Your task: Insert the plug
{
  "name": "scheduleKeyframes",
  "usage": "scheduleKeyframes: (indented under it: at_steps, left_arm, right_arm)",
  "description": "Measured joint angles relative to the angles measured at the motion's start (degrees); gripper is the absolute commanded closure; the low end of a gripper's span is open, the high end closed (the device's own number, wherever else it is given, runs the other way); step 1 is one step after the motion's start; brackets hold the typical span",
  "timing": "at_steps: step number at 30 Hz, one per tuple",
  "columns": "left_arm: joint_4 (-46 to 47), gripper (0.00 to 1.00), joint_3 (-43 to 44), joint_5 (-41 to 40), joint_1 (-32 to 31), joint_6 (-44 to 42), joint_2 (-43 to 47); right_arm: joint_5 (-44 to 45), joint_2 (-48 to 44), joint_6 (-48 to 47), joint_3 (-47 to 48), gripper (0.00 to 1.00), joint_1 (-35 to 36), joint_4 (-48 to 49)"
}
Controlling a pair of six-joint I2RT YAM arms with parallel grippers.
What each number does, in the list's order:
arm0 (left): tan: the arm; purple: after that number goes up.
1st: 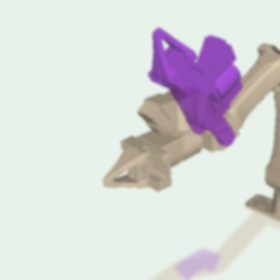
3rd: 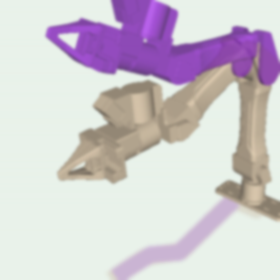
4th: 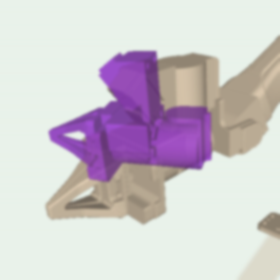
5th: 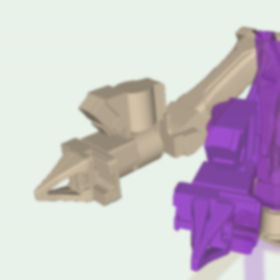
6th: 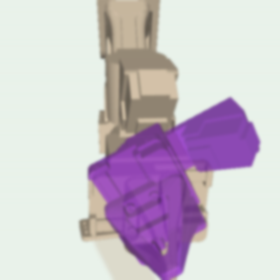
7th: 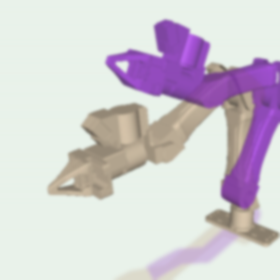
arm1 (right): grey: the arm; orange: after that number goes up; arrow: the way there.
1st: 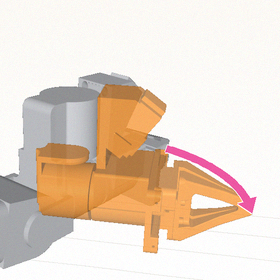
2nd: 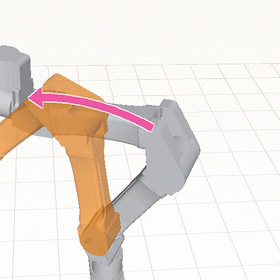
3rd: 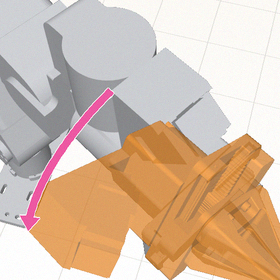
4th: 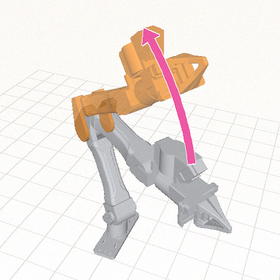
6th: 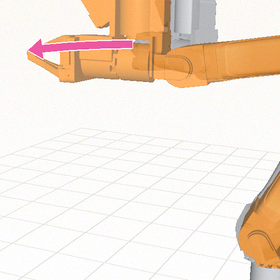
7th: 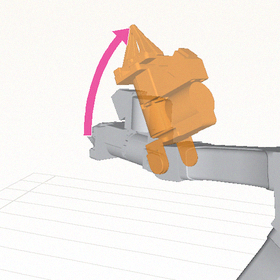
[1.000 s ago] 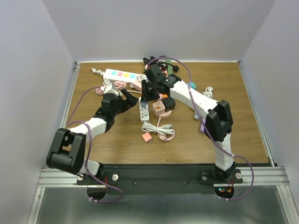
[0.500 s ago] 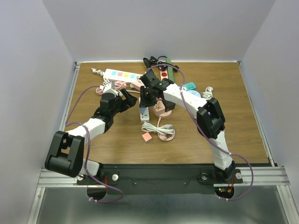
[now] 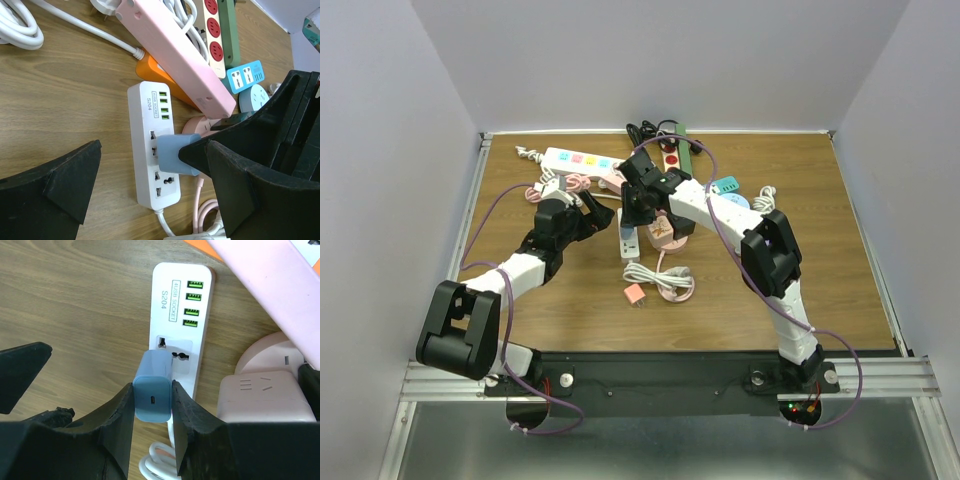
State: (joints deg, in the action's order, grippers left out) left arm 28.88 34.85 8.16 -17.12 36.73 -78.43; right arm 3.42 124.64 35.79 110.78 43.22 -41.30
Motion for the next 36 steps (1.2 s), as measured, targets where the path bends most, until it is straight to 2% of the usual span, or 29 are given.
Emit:
scheduleKeyframes:
  at_steps: [19,36]
  left_arm:
    - [-0.11,0.02,0.0,0.15,0.0,-0.83,0.0]
    - [-0.94,0.02,0.0,0.42,0.0,-0.96,0.0]
  right_arm:
    - [1.77,1.49,-0.44,1.92,1.0,0.11,0.28]
    - [7.93,1.53,-1.44,1.92,1.0,0.66,1.99]
